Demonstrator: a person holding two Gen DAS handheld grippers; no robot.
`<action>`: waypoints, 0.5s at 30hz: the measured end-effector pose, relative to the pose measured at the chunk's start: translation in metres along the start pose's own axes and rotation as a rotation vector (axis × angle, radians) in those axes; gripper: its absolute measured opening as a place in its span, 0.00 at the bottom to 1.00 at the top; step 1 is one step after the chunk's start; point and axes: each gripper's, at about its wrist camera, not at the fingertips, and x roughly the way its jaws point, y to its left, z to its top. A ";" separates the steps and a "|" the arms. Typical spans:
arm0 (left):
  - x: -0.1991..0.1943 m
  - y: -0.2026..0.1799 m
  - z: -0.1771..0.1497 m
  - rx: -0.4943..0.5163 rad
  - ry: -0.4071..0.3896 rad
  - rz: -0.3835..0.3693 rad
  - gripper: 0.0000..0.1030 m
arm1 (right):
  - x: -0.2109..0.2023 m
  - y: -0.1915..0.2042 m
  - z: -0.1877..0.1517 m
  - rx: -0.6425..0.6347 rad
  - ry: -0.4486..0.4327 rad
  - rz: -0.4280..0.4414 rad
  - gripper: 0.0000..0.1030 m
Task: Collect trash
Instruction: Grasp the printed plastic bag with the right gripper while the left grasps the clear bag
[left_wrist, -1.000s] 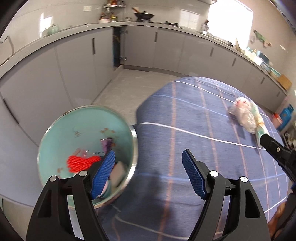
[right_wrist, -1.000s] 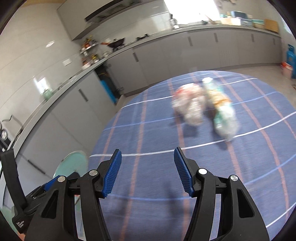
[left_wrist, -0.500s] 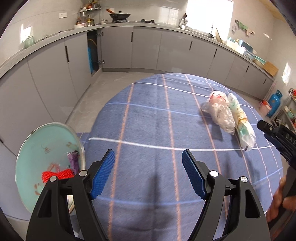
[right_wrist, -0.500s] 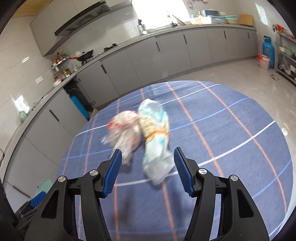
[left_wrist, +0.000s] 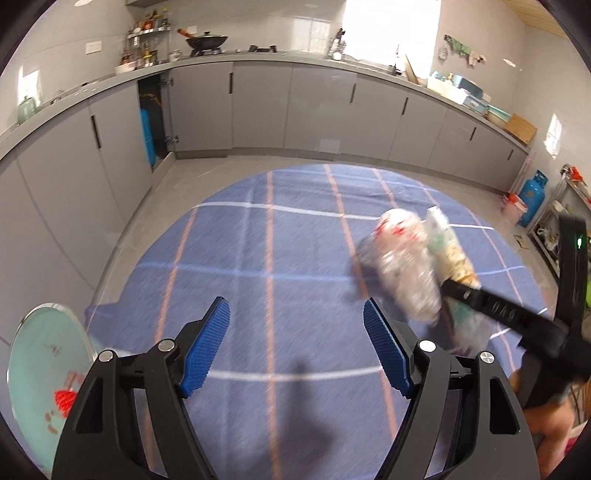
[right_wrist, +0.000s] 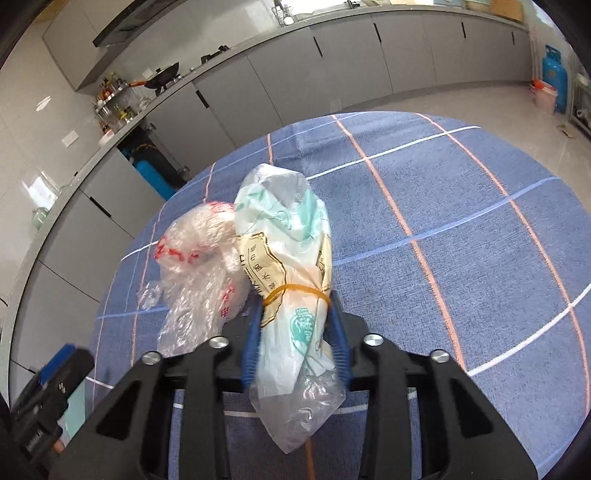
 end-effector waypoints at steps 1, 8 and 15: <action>0.003 -0.004 0.004 0.005 -0.004 -0.008 0.72 | -0.002 0.001 0.000 -0.004 -0.006 0.001 0.25; 0.021 -0.041 0.032 0.043 -0.041 -0.074 0.72 | -0.035 -0.016 0.008 0.041 -0.126 -0.043 0.23; 0.065 -0.078 0.039 0.093 0.017 -0.093 0.70 | -0.037 -0.040 0.003 0.119 -0.152 -0.067 0.23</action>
